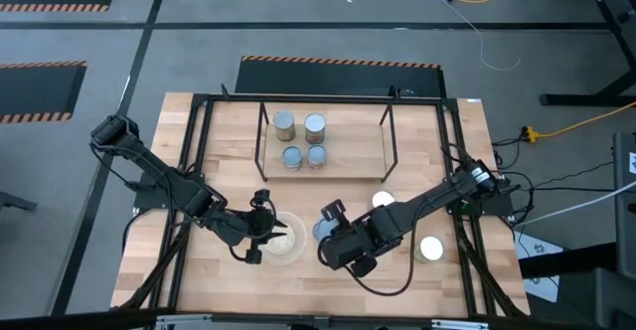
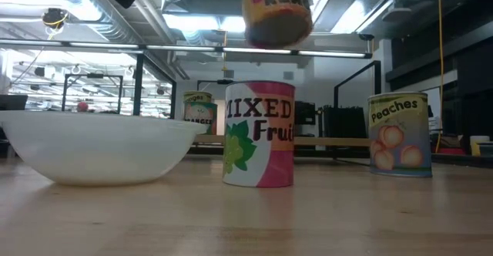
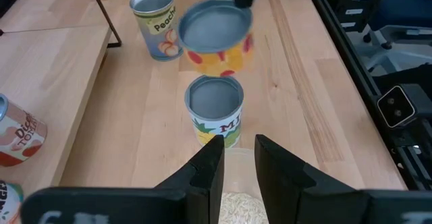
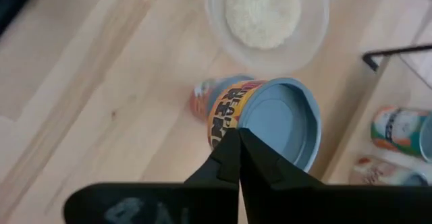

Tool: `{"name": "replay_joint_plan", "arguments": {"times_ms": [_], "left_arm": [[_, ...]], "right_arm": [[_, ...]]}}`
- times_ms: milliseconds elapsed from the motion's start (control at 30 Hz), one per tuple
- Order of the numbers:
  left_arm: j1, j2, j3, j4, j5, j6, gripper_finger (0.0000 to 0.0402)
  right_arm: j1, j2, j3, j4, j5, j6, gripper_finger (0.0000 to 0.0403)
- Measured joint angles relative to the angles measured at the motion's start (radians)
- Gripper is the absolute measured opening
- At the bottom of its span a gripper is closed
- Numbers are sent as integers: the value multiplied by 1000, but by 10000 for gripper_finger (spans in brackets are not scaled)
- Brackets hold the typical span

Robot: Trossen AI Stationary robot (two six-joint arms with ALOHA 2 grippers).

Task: Pick and place cans onto a shelf
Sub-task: Put the canned pineapple on the shelf

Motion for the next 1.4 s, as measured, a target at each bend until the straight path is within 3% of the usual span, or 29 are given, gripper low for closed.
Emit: {"name": "replay_joint_plan", "arguments": {"times_ms": [600,1067,1400], "left_arm": [[0,0,0,0,0,0,76],[0,0,0,0,0,0,76],[0,0,0,0,0,-3,76]], "right_arm": [[-203,0,-7,-169,21,-36,0],[-408,0,-187,-54,17,-188,0],[-482,1,-251,32,10,-242,0]]}}
